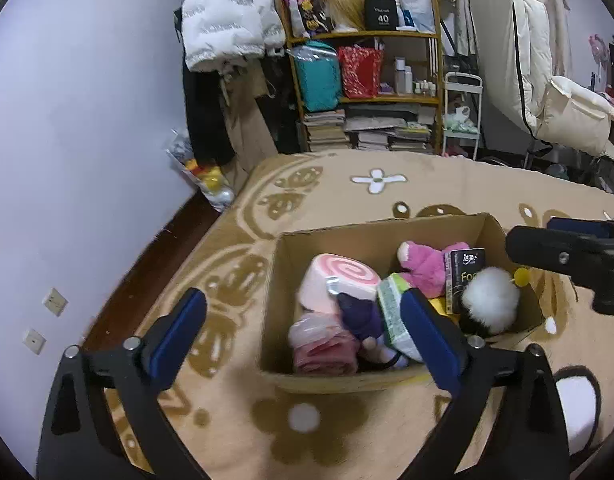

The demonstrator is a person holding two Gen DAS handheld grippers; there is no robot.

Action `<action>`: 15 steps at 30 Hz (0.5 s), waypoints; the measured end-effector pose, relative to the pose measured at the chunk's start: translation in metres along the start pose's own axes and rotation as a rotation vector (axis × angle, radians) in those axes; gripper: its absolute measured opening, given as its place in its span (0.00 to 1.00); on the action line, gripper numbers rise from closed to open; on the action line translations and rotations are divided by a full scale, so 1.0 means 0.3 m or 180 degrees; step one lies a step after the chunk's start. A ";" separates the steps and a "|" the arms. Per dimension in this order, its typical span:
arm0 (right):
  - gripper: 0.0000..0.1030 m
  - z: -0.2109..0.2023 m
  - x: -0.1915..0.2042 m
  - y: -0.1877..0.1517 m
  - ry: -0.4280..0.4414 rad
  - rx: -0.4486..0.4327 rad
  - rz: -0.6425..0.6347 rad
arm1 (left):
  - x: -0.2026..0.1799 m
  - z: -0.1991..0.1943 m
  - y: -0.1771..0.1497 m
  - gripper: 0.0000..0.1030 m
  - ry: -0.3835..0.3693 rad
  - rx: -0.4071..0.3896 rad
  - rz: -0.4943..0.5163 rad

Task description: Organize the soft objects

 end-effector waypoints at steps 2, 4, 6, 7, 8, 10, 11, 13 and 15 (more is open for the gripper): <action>0.95 -0.022 0.008 -0.007 0.0005 -0.0034 -0.0022 | 0.021 -0.040 -0.004 0.98 0.0040 -0.0045 -0.0027; 1.00 -0.049 0.021 -0.017 0.0015 -0.0072 -0.0056 | 0.044 -0.075 -0.007 0.98 0.0064 -0.0075 -0.0078; 1.00 -0.082 0.036 -0.027 0.0054 -0.0136 -0.0100 | 0.071 -0.117 -0.009 0.98 0.0095 -0.0111 -0.0143; 1.00 -0.099 0.040 -0.032 0.0076 -0.0160 -0.0118 | 0.084 -0.137 -0.011 0.98 0.0121 -0.0128 -0.0168; 1.00 -0.113 0.047 -0.036 0.0093 -0.0178 -0.0135 | 0.098 -0.155 -0.013 0.98 0.0143 -0.0144 -0.0180; 1.00 -0.148 0.063 -0.048 0.0106 -0.0218 -0.0174 | 0.126 -0.193 -0.017 0.98 0.0163 -0.0145 -0.0200; 1.00 -0.164 0.068 -0.055 0.0103 -0.0239 -0.0183 | 0.142 -0.215 -0.022 0.98 0.0178 -0.0150 -0.0222; 1.00 -0.201 0.079 -0.070 0.0104 -0.0308 -0.0208 | 0.167 -0.252 -0.031 0.98 0.0208 -0.0183 -0.0254; 1.00 -0.233 0.087 -0.086 0.0096 -0.0366 -0.0232 | 0.188 -0.296 -0.040 0.98 0.0246 -0.0231 -0.0252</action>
Point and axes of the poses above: each gripper's, at about its wrist camera, not at the fingertips, and z roughly the way its jaws point, x to its left, y to its top, the point moved 2 cm from there along z, roughly the way its jaws point, and after that the axes turned 3 degrees about x, right-handed, at the moved point
